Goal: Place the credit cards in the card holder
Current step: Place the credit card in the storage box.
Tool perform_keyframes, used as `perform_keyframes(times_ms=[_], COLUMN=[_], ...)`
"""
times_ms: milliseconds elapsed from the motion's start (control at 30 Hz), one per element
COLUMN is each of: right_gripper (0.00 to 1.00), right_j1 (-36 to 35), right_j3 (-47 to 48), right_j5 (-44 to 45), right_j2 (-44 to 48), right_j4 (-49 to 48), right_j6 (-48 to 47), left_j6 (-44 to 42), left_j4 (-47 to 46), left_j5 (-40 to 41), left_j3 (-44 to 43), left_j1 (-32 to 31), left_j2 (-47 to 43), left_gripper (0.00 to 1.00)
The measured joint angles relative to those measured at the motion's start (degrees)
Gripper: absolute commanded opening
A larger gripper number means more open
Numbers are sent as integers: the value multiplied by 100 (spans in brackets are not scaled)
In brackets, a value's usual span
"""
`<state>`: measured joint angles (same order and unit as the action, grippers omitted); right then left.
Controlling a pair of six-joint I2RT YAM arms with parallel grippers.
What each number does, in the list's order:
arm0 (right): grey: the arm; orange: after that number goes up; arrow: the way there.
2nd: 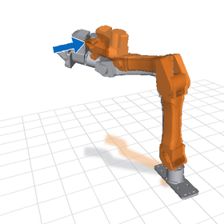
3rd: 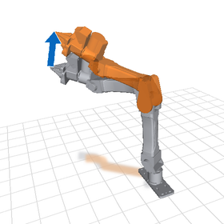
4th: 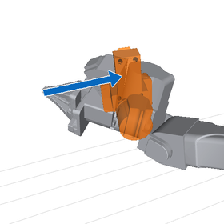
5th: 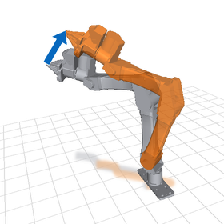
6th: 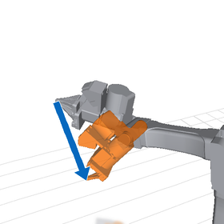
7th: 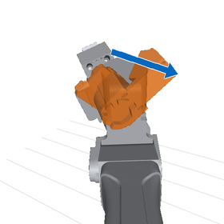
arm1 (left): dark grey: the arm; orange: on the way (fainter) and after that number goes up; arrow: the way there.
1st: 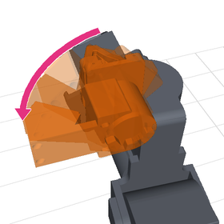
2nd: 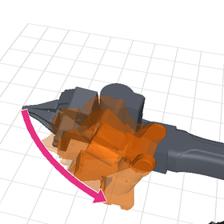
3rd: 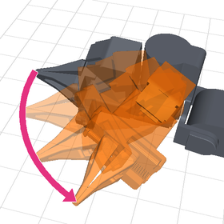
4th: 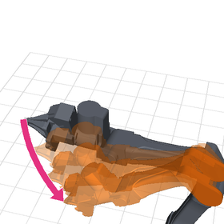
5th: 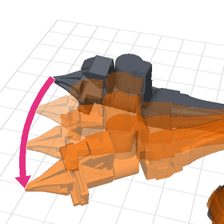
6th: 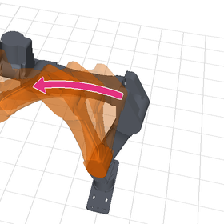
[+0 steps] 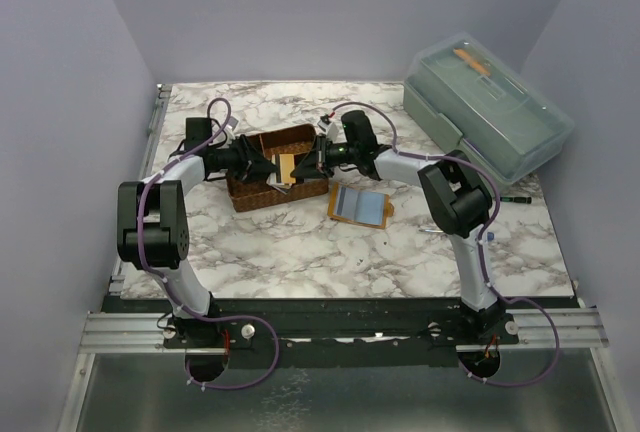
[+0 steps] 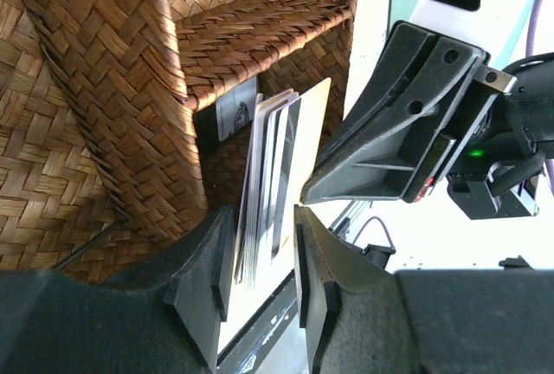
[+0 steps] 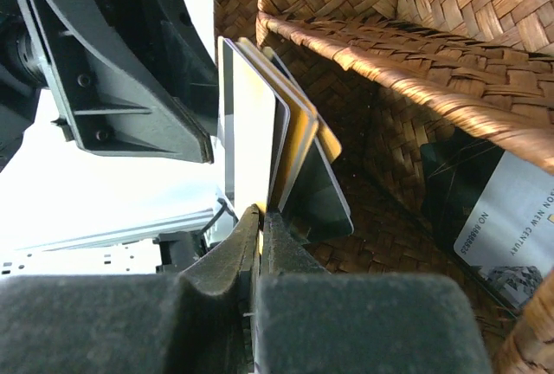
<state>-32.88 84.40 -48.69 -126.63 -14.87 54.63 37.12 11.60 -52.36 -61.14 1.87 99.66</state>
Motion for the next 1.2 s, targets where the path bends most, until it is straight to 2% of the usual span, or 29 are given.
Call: perform_keyframes(times_ms=[533,967,1200], right_gripper=[0,0,0], right_j1=[151,354,361], right_j3=[83,-20,-63], right_j5=[87,90,85], right_j2=[-4,-4,-2], right_j4=[52,17,-17], right_j6=[203,278,278], left_j6=[264,345,363], left_j4=[-229,-205,-205], left_j5=[-103,-74,133], left_j3=[-26,-175,-337], left_j1=[-2,-9,-13], left_j2=[142,142,140], left_gripper=[57,65,65])
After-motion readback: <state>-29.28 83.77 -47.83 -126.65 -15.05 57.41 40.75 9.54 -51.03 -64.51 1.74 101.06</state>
